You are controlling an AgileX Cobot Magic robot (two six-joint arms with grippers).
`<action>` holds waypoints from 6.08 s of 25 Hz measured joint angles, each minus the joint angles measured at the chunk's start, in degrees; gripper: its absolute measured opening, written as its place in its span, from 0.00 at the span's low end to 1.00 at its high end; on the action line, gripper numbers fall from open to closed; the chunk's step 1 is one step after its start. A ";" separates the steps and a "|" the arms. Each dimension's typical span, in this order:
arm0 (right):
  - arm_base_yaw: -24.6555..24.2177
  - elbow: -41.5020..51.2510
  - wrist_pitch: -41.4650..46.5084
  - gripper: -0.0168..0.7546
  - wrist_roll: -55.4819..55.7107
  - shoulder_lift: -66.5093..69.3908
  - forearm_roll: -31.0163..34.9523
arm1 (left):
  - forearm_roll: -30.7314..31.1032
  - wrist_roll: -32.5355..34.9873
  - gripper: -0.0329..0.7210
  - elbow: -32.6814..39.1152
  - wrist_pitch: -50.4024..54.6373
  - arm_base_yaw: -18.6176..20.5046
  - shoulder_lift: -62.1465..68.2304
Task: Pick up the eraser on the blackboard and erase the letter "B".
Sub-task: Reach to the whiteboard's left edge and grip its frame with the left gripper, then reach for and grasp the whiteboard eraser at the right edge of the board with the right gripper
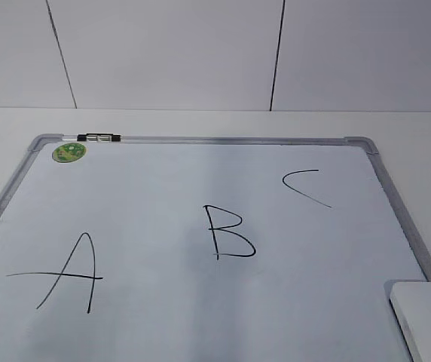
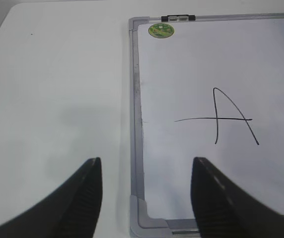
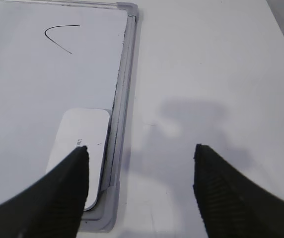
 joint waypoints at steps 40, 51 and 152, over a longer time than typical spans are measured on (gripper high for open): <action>0.00 -7.89 6.80 0.70 4.84 19.14 2.08 | -1.61 0.00 0.56 0.00 0.09 0.00 0.81; 0.00 -7.89 6.60 0.70 6.30 32.49 7.39 | 0.82 0.00 0.53 -7.52 4.55 -0.71 18.97; 0.00 -7.89 6.21 0.70 6.30 35.95 7.36 | 1.75 5.90 0.31 -48.60 -3.62 0.19 115.03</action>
